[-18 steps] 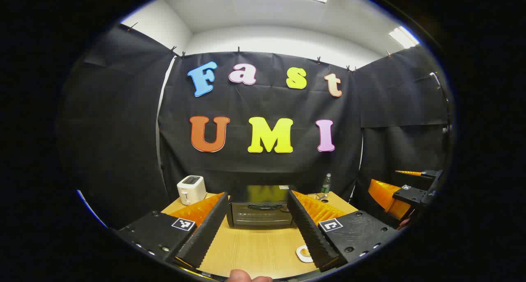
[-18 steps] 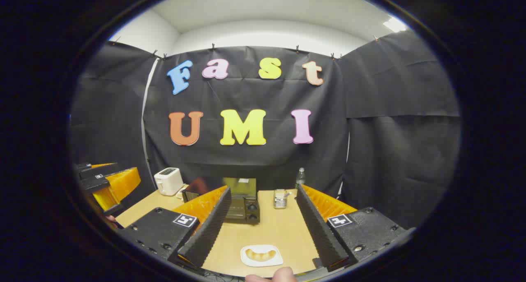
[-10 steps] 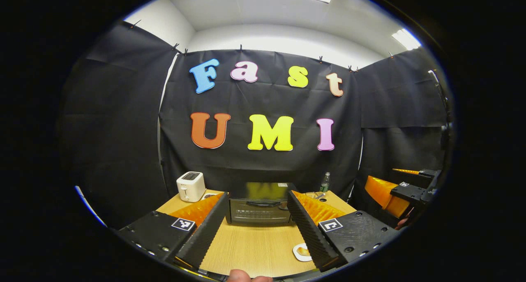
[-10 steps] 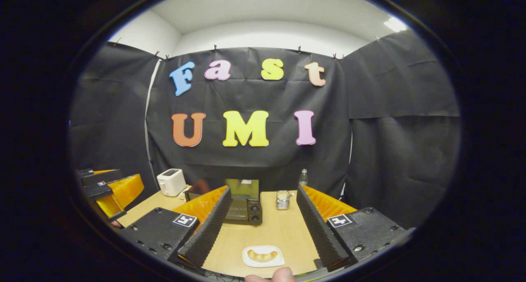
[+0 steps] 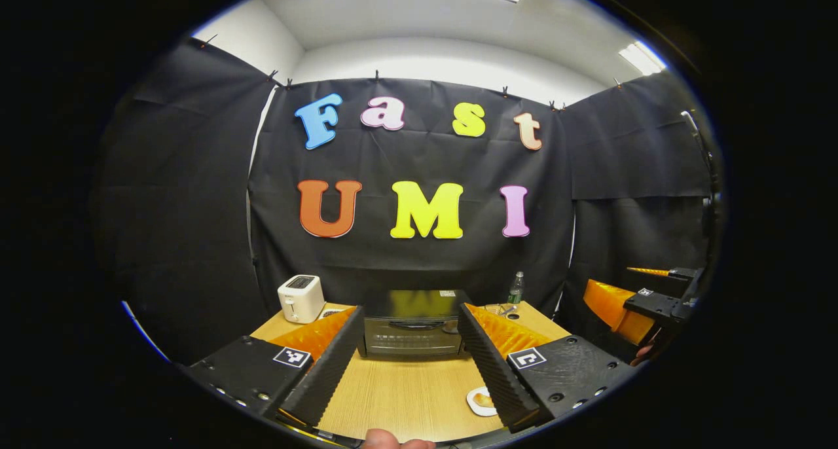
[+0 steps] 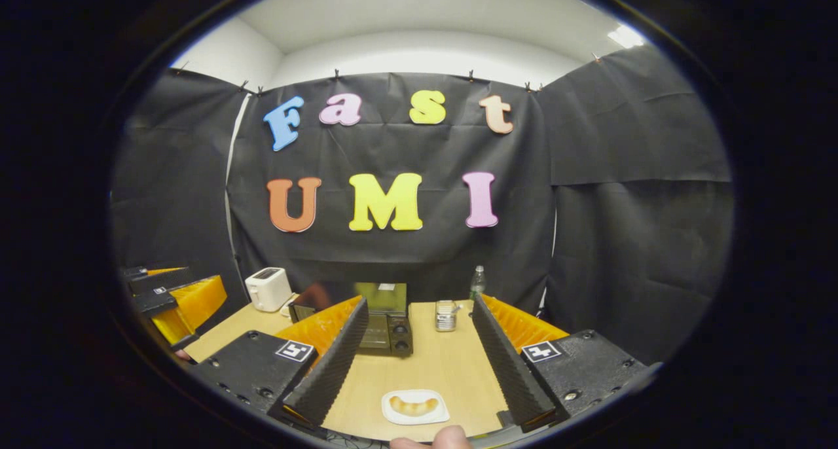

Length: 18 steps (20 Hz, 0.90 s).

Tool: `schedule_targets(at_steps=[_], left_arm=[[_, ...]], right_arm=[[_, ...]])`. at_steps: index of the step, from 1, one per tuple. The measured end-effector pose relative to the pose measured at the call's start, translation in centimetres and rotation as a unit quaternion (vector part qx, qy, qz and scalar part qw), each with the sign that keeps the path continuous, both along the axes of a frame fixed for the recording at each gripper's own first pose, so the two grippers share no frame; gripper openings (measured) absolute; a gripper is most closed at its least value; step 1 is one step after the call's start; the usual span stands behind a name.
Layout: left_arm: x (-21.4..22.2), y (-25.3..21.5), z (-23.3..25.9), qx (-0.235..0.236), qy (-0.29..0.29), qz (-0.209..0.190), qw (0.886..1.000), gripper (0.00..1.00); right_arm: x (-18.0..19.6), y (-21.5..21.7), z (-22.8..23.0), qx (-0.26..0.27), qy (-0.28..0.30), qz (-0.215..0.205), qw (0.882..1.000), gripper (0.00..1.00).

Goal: Open the electric oven with the left hand, put the food in, and close the electric oven.

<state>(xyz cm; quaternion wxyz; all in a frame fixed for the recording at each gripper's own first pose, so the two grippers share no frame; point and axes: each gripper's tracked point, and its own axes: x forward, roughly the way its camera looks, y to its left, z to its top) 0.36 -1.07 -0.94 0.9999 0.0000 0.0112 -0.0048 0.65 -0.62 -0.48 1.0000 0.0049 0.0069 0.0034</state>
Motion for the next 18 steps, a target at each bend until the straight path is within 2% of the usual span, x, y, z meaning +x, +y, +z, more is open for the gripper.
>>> schedule_targets(at_steps=[10, 18], left_arm=[[0.6, -0.7, -0.1, 0.000, 0.004, 0.002, 1.000, 0.94], [3.0, -1.9, -0.6, -0.004, 0.010, -0.001, 1.000, 0.94]], right_arm=[[0.9, -0.9, 0.1, 0.000, 0.002, -0.001, 1.000, 1.00], [2.1, -3.1, -0.2, 0.001, 0.007, -0.016, 1.000, 1.00]])
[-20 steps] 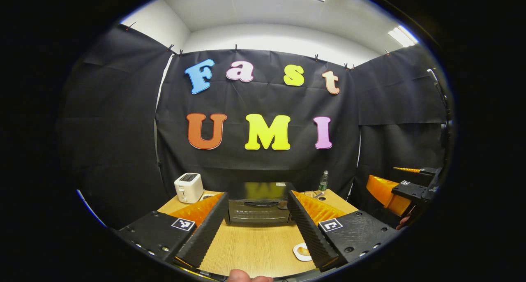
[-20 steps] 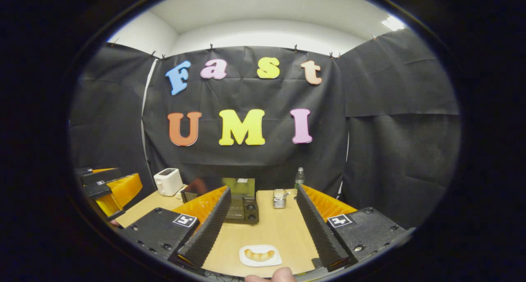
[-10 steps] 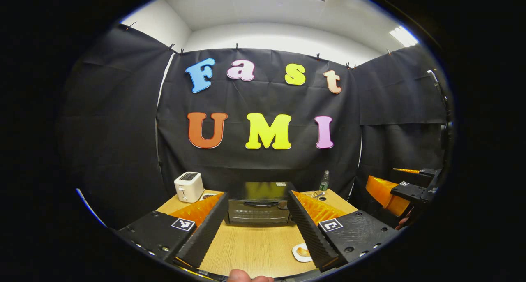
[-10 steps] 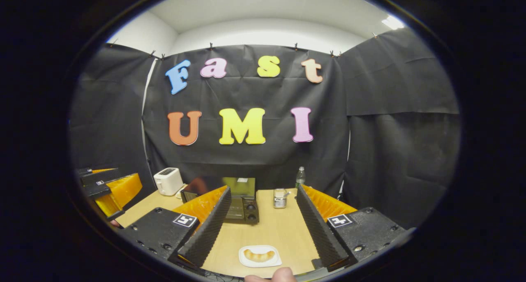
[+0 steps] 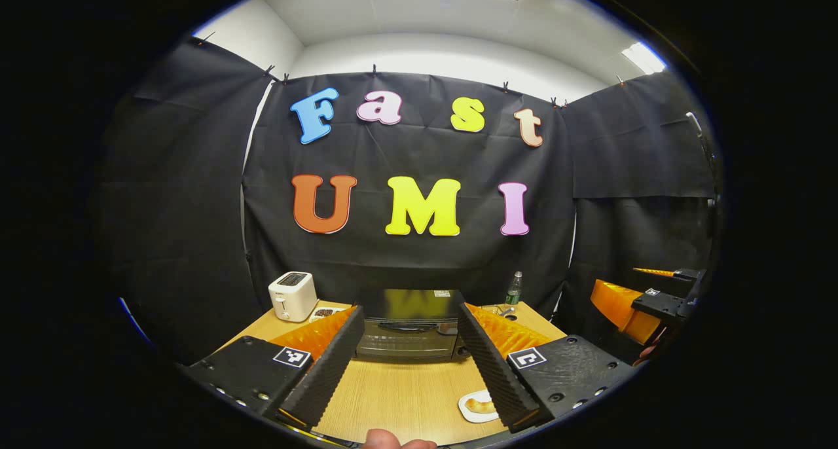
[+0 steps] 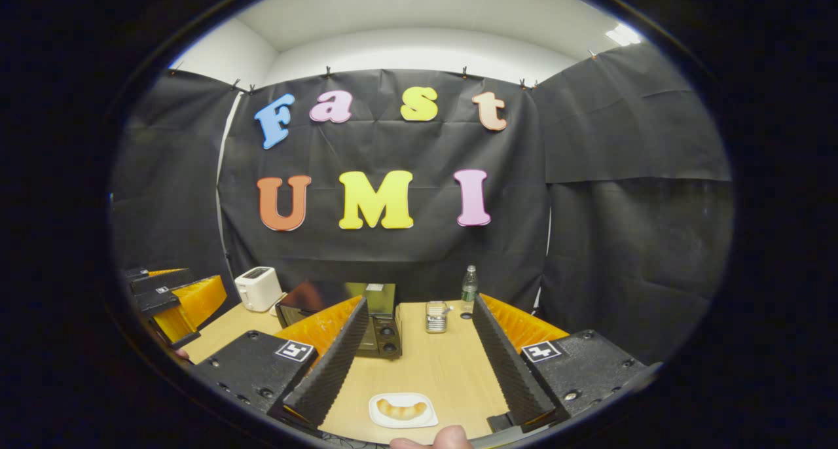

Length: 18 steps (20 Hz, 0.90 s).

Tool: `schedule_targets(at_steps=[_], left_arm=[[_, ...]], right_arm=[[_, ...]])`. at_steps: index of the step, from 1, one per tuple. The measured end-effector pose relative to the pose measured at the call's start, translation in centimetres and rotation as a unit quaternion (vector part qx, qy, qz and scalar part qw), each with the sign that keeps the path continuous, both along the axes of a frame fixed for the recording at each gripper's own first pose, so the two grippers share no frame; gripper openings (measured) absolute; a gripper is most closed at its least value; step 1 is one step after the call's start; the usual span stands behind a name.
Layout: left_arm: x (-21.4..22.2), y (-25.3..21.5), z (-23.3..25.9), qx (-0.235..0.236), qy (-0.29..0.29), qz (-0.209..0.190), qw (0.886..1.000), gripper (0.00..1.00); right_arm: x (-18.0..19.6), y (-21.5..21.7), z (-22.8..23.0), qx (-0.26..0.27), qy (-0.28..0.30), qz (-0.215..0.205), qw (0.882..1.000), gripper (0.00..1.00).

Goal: Open the electric oven with the left hand, put the food in, and close the electric oven.

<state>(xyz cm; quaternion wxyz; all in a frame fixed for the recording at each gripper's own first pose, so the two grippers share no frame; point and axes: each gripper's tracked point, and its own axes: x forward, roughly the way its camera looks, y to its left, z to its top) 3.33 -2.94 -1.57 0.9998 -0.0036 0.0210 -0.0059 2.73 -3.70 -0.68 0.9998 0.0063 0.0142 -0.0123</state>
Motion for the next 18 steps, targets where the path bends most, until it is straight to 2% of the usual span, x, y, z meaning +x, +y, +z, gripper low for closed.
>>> schedule_targets(at_steps=[4, 7, 13, 18], left_arm=[[2.4, -0.5, -1.5, -0.001, 0.013, -0.002, 1.000, 0.93], [5.4, -0.3, -2.9, 0.000, 0.018, 0.003, 1.000, 0.94], [14.6, -0.6, -6.4, 0.006, 0.034, -0.008, 0.999, 0.94], [22.2, -0.2, -10.6, -0.014, 0.067, -0.012, 0.998, 0.94]], right_arm=[[0.9, -1.9, -0.4, -0.001, 0.005, -0.014, 1.000, 0.98], [1.8, -3.7, -1.1, 0.002, 0.010, -0.028, 1.000, 1.00], [3.8, -7.2, -2.5, -0.005, 0.035, -0.050, 0.998, 1.00], [5.3, -10.1, -4.0, -0.007, 0.061, -0.073, 0.995, 1.00]])
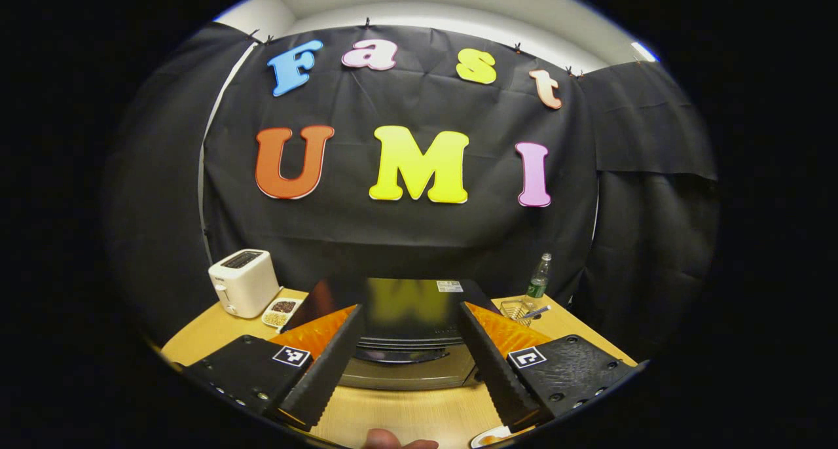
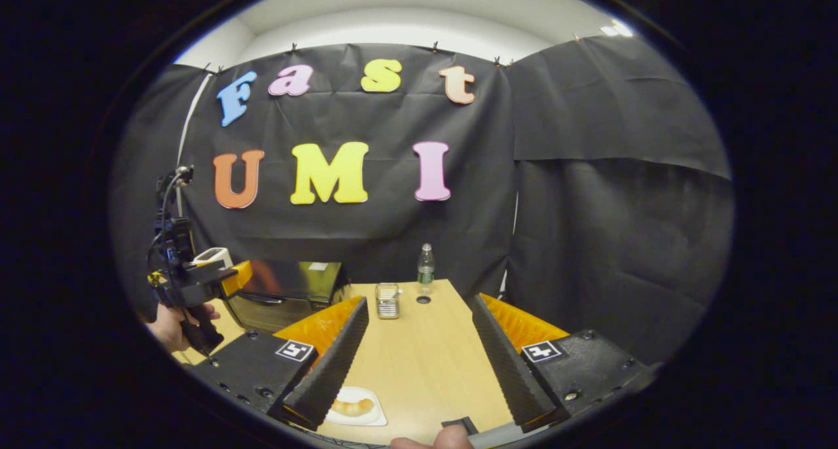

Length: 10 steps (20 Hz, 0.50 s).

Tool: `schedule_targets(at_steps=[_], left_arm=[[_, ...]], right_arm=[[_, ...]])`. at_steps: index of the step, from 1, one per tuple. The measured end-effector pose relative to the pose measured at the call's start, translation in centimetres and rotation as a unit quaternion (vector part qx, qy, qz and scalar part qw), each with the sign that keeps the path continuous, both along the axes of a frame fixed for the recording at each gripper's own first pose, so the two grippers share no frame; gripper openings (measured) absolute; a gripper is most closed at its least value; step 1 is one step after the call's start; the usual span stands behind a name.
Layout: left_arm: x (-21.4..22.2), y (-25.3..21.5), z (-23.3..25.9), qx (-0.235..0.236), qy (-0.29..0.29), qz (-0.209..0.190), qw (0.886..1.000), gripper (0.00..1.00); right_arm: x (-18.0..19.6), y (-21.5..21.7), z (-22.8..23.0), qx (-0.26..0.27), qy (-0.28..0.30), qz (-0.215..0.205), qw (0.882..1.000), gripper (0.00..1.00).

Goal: Open the electric oven with the left hand, put the food in, and close the electric oven.

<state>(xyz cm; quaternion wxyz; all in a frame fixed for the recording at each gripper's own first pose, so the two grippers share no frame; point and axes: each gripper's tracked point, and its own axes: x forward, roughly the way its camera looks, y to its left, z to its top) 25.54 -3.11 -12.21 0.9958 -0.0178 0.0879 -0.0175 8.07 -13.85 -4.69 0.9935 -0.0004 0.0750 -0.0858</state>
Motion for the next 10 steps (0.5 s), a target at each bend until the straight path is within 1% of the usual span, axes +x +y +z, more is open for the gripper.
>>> schedule_targets(at_steps=[5, 10], left_arm=[[3.7, 1.2, -4.3, 0.007, 0.046, 0.005, 0.999, 0.94], [4.0, 2.5, -7.2, 0.007, 0.086, 0.019, 0.996, 0.94]], right_arm=[[0.8, -1.6, -1.3, -0.006, 0.023, -0.017, 1.000, 1.00], [1.2, -1.0, -1.4, -0.004, 0.031, -0.018, 0.999, 1.00]])
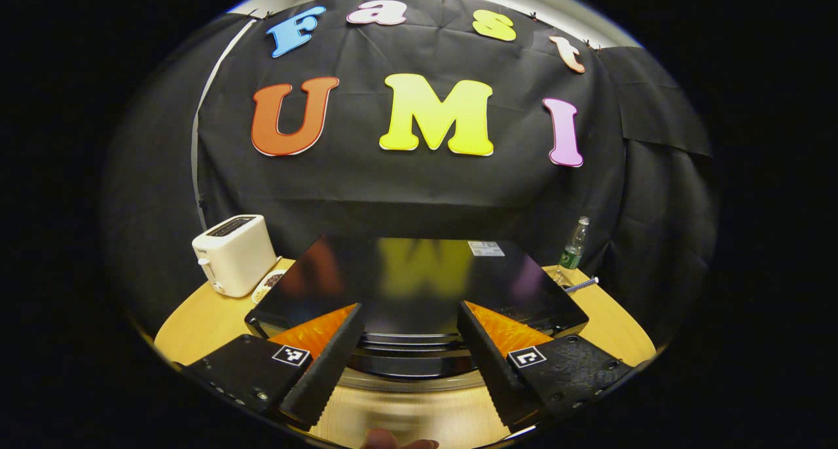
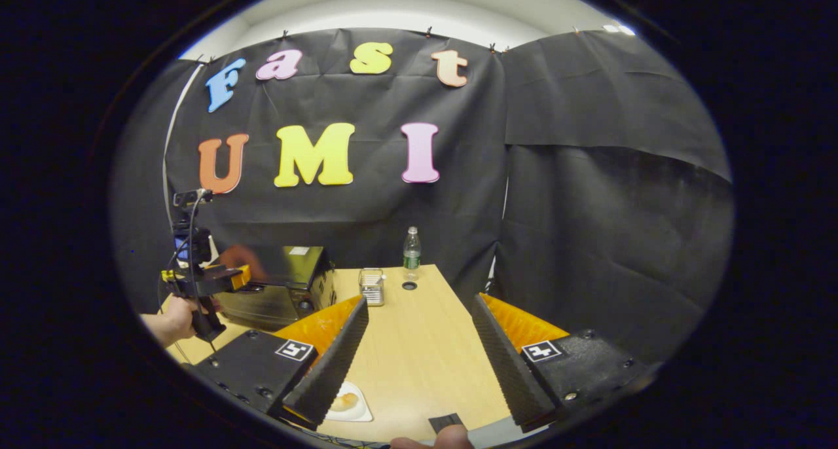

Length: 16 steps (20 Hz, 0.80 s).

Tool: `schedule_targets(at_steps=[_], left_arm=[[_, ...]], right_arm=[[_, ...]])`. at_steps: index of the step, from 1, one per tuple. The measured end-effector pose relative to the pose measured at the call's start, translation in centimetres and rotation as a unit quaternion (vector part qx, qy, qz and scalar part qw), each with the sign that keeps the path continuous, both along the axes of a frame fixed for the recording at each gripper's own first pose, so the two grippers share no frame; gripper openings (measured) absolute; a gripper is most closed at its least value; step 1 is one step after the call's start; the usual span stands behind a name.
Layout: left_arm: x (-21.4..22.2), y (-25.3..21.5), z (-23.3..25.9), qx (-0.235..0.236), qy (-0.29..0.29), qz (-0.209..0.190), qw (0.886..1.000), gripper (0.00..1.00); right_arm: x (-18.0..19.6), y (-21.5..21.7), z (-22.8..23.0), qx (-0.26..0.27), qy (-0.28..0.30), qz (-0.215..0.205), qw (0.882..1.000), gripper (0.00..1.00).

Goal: Open the electric oven with the left hand, put the food in, and close the electric oven.

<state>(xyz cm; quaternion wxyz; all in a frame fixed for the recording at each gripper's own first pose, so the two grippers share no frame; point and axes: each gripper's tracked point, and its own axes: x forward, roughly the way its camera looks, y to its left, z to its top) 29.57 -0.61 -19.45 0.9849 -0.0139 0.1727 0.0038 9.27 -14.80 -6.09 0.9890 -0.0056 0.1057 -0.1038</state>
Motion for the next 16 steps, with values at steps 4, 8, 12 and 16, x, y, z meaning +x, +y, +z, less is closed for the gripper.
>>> schedule_targets(at_steps=[4, 8, 12, 16], left_arm=[[-0.6, -0.2, -0.5, 0.034, 0.004, -0.011, 0.999, 0.97], [-1.0, -0.1, -1.3, 0.028, 0.011, -0.016, 0.999, 0.98], [-2.7, -0.1, -1.1, 0.024, 0.024, -0.022, 0.999, 0.98], [-5.3, -0.1, -1.3, 0.026, 0.039, -0.023, 0.999, 0.98]], right_arm=[[0.1, 1.2, -0.4, -0.003, 0.006, 0.008, 1.000, 1.00], [-0.4, 1.9, -0.3, 0.007, 0.007, 0.012, 1.000, 1.00], [-1.3, 2.5, -0.1, 0.012, 0.002, 0.014, 1.000, 1.00], [-2.6, 2.7, 0.3, 0.011, -0.006, 0.011, 1.000, 1.00]])
